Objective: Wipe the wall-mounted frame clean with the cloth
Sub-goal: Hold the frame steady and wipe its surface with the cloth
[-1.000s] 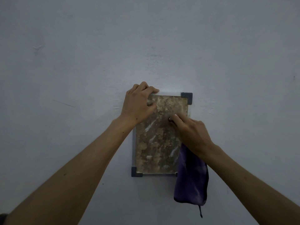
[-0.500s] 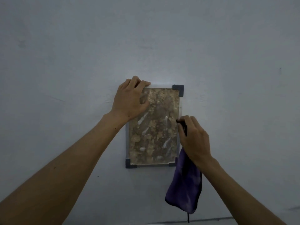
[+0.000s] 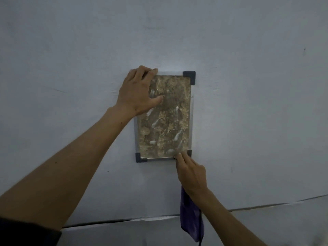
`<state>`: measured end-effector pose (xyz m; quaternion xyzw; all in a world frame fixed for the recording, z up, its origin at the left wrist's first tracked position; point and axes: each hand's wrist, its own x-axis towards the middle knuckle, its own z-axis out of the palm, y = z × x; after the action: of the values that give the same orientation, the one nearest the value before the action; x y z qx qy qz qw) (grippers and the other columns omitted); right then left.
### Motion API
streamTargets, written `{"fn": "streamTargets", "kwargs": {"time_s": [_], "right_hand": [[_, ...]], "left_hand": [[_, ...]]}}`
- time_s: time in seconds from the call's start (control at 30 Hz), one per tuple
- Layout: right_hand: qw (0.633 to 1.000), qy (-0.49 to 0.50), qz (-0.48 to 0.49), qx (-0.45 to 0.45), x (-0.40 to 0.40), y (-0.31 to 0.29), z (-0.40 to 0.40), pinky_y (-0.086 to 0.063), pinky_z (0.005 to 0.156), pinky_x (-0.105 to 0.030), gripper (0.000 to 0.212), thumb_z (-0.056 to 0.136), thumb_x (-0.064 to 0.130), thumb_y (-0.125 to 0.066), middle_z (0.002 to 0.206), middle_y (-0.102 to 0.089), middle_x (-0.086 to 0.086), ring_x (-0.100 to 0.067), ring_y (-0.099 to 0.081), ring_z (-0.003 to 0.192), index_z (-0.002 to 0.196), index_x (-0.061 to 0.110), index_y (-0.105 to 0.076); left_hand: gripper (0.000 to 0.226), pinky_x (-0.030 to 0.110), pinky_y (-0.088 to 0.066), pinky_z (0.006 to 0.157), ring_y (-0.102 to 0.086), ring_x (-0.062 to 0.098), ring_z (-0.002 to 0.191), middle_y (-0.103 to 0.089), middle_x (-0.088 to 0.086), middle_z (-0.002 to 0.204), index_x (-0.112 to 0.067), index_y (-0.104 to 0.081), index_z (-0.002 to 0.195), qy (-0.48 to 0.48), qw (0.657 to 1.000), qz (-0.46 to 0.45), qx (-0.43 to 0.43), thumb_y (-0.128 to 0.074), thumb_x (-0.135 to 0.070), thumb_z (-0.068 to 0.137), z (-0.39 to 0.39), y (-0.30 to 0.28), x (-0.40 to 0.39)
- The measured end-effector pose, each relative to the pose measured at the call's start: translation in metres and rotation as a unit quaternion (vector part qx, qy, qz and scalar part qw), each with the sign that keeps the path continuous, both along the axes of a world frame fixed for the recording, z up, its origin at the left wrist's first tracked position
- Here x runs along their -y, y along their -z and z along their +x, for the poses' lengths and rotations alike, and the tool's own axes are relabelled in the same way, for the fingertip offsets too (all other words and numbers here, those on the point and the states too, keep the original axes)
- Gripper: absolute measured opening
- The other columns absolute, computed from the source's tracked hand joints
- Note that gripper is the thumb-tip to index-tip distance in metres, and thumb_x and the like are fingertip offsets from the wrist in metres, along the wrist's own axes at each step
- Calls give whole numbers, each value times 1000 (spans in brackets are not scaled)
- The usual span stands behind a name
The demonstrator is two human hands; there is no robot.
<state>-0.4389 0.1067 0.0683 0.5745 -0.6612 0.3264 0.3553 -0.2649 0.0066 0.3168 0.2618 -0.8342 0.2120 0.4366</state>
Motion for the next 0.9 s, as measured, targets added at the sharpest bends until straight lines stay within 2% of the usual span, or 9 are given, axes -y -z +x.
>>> {"fn": "streamTargets", "kwargs": {"time_s": [0.1,0.2,0.37,0.47,0.53,0.7,0.73,0.83,0.9], "right_hand": [[999,11,-34,19,0,-8,-1,-26,40,-21,10,92,11,-73,92,-65,6,-9,-55,60,92,18,-66],[994,39,-75,73,3,-8,-1,-29,36,-21,9,94,9,-71,91,-61,4,-8,-44,52,94,15,-64],[998,-2,-24,-58,5,-10,-9,-21,42,-22,16,92,4,-70,85,-59,3,-9,-45,54,87,16,-61],[997,7,-79,18,3,-26,-14,-23,41,-21,10,98,14,-66,84,-58,5,-7,-39,53,90,15,-61],[995,12,-93,26,5,-26,-12,-22,42,-21,12,97,12,-66,82,-58,3,-7,-35,54,88,14,-60],[990,-63,-2,-123,5,-21,-25,-28,43,-23,18,89,-1,-69,86,-59,1,-12,-47,57,88,14,-60],[990,-64,-5,-124,5,-28,-29,-31,41,-24,16,91,1,-68,87,-59,2,-12,-49,59,89,15,-60],[996,-51,-63,-39,4,-41,-29,-39,40,-28,13,100,11,-62,84,-57,4,-10,-46,61,89,16,-58],[995,-68,-50,-62,6,-36,-22,-36,40,-25,15,94,3,-66,84,-57,2,-11,-46,59,88,15,-58]], "left_hand": [[87,41,-41,109,-42,29,129,-44,7,138,-14,-40,150,-3,1000,1,0,-67,-57,80,0,-1,0],[86,41,-41,108,-42,29,127,-45,7,136,-15,-42,149,-4,1000,1,-7,-65,-58,79,-1,0,0],[83,40,-42,107,-44,29,126,-46,7,134,-15,-43,147,-8,1000,-5,-15,-67,-57,79,-3,1,1],[82,40,-42,106,-44,29,124,-46,7,133,-16,-44,145,-10,1000,-10,-21,-67,-57,79,-4,2,2],[80,40,-42,106,-44,29,124,-46,7,132,-16,-45,144,-10,1000,-11,-26,-67,-57,79,-5,2,2],[79,41,-42,107,-44,29,123,-46,8,132,-15,-46,143,-8,1000,-11,-27,-67,-56,79,-5,2,1],[79,41,-42,107,-44,29,123,-46,8,132,-15,-46,143,-9,1000,-12,-28,-67,-56,79,-5,2,0],[79,41,-41,107,-44,29,123,-46,8,132,-16,-46,143,-9,1000,-8,-28,-67,-56,78,-5,2,1],[79,42,-42,107,-44,29,123,-46,8,132,-16,-46,143,-9,999,-7,-31,-66,-57,78,-6,2,0]]}}
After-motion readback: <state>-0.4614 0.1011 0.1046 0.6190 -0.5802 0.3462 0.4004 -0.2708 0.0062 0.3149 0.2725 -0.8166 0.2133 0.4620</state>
